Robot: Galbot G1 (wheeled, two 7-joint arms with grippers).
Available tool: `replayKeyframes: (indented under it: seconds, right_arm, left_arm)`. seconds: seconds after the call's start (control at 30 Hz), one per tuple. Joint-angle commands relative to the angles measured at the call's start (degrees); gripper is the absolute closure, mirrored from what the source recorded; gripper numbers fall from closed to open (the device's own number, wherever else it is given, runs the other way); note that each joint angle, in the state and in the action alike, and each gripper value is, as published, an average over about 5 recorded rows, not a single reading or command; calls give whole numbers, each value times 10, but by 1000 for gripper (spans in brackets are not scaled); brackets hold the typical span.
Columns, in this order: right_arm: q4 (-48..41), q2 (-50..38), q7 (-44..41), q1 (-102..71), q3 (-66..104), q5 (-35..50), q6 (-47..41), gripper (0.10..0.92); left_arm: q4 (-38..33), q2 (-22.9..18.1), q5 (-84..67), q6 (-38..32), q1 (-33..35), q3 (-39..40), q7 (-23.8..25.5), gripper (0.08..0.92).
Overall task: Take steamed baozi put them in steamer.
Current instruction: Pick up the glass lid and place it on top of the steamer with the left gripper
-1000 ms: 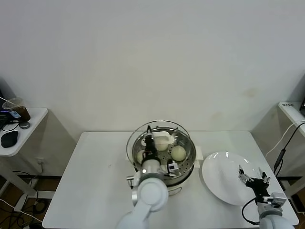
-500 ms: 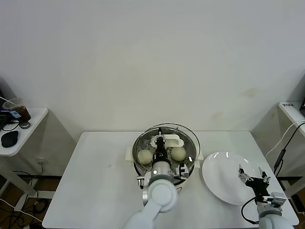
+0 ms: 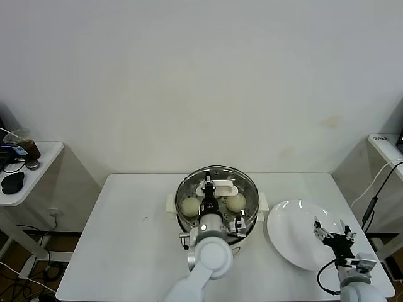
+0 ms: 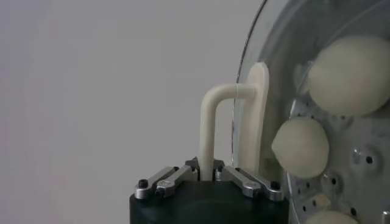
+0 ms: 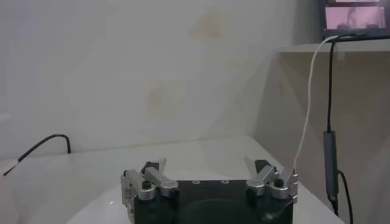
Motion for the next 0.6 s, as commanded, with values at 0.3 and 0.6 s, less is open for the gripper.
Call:
replayKeyframes:
  seconds: [0.3, 0.6]
  right_arm:
    - [2, 5, 0, 0, -1, -5, 0, 203]
    - [2, 7, 0, 0, -1, -6, 1, 203]
  left_arm:
    - [17, -1, -4, -1, 2, -3, -15, 821]
    - [20, -1, -9, -1, 9, -3, -30, 821]
